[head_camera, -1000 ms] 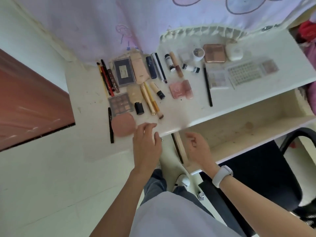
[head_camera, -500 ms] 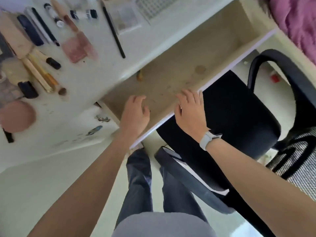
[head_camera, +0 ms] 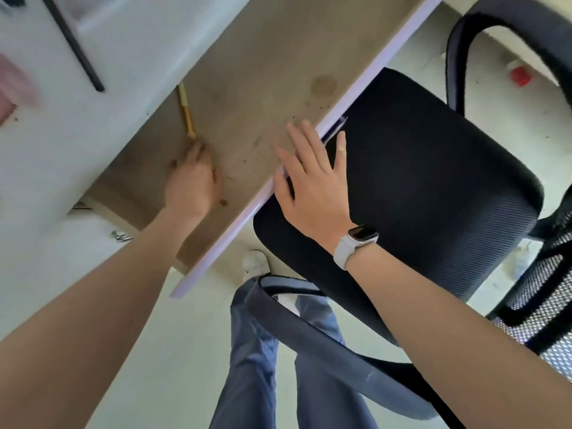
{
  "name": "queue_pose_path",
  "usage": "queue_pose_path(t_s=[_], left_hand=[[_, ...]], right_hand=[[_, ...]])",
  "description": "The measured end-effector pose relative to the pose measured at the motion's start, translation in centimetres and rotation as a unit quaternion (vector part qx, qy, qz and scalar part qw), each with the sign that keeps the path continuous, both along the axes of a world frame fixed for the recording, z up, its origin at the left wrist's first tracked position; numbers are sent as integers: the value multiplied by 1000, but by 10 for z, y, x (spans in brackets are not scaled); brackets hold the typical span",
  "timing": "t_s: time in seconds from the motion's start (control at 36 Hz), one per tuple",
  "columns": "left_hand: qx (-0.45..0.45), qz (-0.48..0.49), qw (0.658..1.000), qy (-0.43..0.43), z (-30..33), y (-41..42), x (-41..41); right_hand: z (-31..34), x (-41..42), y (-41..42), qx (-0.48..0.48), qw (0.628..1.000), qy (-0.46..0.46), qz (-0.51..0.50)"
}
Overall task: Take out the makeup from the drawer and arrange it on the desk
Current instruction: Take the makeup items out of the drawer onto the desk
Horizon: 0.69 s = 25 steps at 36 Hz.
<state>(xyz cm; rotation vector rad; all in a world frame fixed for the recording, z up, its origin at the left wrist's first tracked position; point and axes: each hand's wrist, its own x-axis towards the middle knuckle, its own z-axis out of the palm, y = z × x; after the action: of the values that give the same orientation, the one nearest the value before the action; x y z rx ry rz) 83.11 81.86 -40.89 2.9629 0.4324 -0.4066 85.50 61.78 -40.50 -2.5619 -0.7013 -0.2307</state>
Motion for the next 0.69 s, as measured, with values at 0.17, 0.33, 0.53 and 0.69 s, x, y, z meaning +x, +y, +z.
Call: queue_pose_path(t_s=[0.17,0.33,0.53,0.69], left_hand=[[46,-37,996,-74,2,1,-8],[-18,59,997,-40,-15,-7,13],[-56,50,997,-35,-22,-18,27],[-152,79,984,-47,-7,-16,6]], right_hand=[[3,3,-2,-14,1000,5,14],[4,5,-5,-44,998,-8,38],[6,6,-4,-62,997,-3,45],[11,4,-3,-91,994,31,48]])
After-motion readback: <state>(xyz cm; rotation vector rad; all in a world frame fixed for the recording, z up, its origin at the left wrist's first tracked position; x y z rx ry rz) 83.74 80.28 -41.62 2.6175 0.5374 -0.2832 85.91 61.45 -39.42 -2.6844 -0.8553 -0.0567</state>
